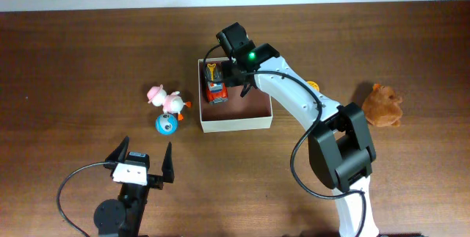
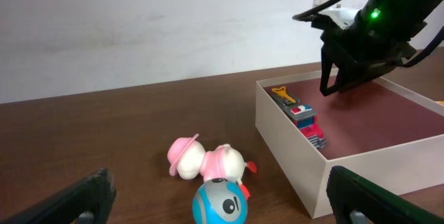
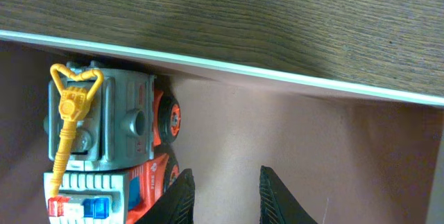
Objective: Pack container
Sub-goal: 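Lower the fire truck into the box and open the right gripper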
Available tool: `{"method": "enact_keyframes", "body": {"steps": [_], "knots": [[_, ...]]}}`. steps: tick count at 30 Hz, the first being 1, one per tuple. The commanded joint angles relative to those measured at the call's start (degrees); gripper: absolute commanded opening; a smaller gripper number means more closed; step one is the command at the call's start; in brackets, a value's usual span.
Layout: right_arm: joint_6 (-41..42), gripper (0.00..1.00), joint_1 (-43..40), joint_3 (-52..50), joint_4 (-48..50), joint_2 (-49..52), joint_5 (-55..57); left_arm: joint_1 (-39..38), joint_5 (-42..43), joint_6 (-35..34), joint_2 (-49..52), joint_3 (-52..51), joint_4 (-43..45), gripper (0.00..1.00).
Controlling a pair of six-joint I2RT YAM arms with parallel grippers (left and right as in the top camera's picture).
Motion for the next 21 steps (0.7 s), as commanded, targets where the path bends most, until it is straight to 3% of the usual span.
{"method": "enact_keyframes", "body": {"steps": [1, 21], "knots": [[-0.3, 0.26, 0.0, -0.4, 0.2, 1.3, -0.2, 0.1, 0.0, 0.9, -0.5, -0.4, 0.1, 0.99], [-0.3, 0.26, 0.4, -0.4, 2.1, 2.6, -12.0, 0.1, 0.0, 0.9, -0.5, -0.4, 0.1, 1.00]]}}
